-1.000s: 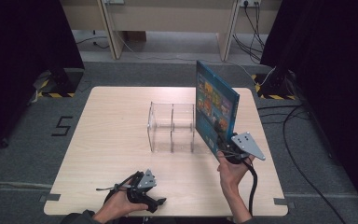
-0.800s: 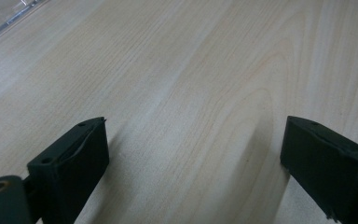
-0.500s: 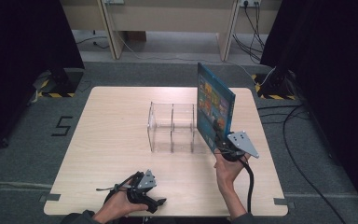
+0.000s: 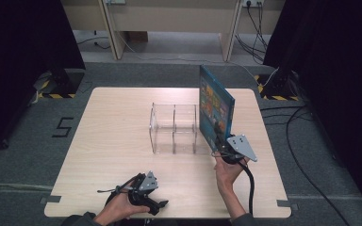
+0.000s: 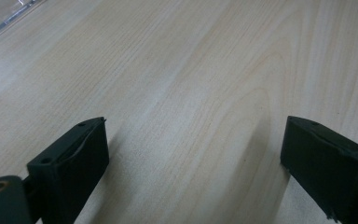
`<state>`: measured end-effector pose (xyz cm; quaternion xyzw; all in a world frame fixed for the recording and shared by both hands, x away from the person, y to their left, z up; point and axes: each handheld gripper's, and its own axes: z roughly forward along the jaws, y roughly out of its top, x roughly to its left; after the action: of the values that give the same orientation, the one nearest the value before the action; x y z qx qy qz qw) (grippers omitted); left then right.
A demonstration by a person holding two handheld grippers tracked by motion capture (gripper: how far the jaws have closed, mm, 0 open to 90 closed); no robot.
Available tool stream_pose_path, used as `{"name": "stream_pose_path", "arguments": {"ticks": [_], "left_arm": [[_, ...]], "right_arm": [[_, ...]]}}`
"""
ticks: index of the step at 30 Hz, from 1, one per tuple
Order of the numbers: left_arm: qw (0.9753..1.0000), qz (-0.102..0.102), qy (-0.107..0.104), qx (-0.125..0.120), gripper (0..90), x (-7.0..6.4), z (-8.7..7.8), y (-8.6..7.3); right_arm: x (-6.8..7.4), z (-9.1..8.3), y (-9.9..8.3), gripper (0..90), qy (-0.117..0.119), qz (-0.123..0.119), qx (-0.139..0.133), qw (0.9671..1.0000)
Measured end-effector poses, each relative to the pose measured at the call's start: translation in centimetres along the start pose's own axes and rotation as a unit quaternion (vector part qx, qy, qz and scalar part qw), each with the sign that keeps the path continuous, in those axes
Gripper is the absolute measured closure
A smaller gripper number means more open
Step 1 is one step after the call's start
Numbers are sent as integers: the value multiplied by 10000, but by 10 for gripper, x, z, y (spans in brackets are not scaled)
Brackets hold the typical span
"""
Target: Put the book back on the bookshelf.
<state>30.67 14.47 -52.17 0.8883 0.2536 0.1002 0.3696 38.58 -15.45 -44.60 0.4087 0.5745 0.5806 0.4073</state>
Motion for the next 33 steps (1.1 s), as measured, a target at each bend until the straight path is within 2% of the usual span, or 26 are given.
{"name": "stream_pose_path", "arguments": {"ticks": [3,11,14,17,18,25,26,28,33], "left_arm": [[10000,0,-1,3,68,0,0,0],[10000,-1,-4,0,68,-1,0,0],[10000,17,-12,16,68,-1,0,0],[10000,22,-16,18,68,-1,0,0],[10000,22,-17,14,68,-1,0,0],[10000,26,-20,13,68,-1,0,0],[10000,28,-17,11,68,-1,0,0],[10000,33,-17,8,68,-1,0,0],[10000,23,-22,5,68,-1,0,0]], "right_arm": [[1,0,-1,824,-1,3,-38,10000],[2,-17,-8,817,8,85,192,9998],[1,-26,-13,812,-25,311,354,9989],[1,-28,-14,813,-43,355,396,9986],[0,-30,-14,810,-55,436,445,9980],[1,-32,-14,787,21,529,463,9975],[1,-33,-13,785,55,388,469,9981],[1,-34,-12,782,79,372,488,9981],[-3,-37,-10,775,97,541,531,9971]]}}
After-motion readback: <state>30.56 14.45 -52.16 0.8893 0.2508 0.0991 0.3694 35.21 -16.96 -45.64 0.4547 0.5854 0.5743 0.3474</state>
